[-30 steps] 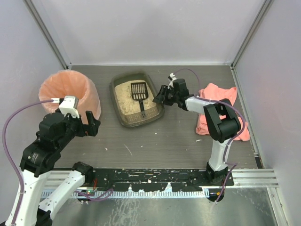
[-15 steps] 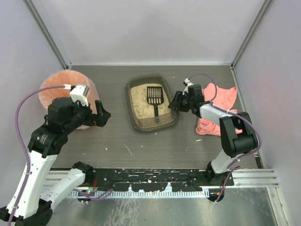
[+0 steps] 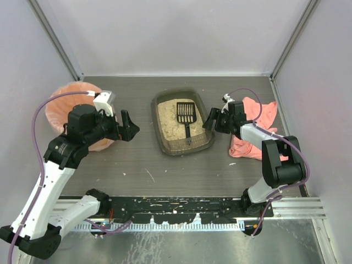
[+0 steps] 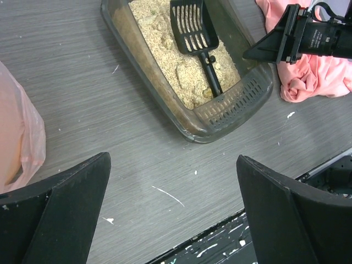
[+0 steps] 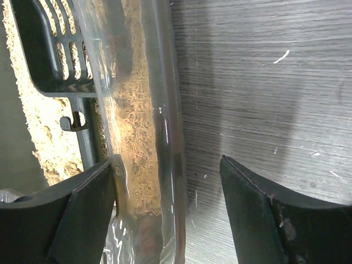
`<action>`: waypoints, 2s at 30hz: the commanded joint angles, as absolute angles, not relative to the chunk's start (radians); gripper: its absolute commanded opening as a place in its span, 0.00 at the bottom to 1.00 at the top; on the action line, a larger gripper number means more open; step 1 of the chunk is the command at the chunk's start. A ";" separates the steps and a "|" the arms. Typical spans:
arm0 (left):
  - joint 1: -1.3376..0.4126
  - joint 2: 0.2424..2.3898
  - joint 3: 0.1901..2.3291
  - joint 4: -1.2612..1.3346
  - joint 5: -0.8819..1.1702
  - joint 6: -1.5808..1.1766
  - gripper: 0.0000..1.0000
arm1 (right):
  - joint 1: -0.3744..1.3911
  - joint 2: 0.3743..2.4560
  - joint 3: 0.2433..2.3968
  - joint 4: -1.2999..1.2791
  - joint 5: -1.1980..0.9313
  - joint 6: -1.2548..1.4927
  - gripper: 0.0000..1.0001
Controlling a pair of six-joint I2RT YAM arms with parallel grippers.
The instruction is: Clean the litter box
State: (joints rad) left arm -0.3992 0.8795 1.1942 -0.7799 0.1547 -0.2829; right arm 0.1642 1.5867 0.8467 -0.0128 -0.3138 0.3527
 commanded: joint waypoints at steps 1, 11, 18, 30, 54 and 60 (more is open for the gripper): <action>-0.402 0.880 1.208 -0.706 0.167 -0.287 1.00 | 0.149 1.511 0.863 -0.003 -0.246 0.340 0.79; -0.402 0.994 1.267 -0.713 0.154 -0.320 0.98 | 0.165 1.300 0.947 -0.158 -0.122 0.283 0.82; -0.399 1.132 1.353 -0.738 0.052 -0.369 0.98 | 0.384 1.243 1.070 -0.370 0.185 0.225 0.79; -0.328 1.092 1.249 -0.622 0.066 -0.435 0.98 | 0.592 1.455 1.127 -0.310 0.232 0.317 0.64; -0.320 0.968 1.095 -0.568 0.145 -0.390 0.98 | 0.594 1.808 1.255 -0.195 0.150 0.348 0.43; -0.319 0.969 1.095 -0.568 0.142 -0.387 0.98 | 0.594 1.845 1.279 -0.216 0.145 0.345 0.44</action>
State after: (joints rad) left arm -0.3252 0.9894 1.0912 -0.6247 0.1253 -0.4034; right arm 0.5919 1.8378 1.2274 -0.2390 0.1478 0.3462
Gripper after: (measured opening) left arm 0.980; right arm 0.435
